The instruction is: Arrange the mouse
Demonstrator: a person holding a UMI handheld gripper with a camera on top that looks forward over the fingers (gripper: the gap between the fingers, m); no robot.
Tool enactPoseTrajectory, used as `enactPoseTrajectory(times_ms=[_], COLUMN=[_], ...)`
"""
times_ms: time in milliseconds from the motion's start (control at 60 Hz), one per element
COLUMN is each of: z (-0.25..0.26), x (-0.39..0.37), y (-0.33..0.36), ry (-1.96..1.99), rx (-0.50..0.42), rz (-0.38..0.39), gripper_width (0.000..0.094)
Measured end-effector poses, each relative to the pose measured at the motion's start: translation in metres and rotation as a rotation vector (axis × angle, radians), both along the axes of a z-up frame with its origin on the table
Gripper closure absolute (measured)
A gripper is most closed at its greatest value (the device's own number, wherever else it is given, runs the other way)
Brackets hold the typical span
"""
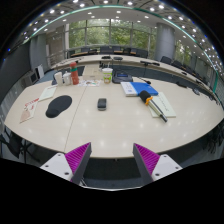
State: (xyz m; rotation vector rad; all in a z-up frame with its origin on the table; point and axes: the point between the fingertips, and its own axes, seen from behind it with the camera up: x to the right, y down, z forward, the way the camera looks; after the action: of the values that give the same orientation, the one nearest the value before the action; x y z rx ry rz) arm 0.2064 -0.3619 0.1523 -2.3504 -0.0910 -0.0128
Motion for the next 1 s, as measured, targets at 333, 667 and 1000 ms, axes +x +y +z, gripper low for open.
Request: enactPoseTrajectory(times_ms=[333,667,1000], z=[-0.073,-0.113,-0.151], x=[-0.060,-0.076,-0.079], y=[0.128,0.259,0.350], ry=[0.039,-0.014,0.031], rx=[0.137,0.149,0.119], rz=[-0.017,-0.001,0.012], gripper_width=[0.0079,0.0080,0.0143])
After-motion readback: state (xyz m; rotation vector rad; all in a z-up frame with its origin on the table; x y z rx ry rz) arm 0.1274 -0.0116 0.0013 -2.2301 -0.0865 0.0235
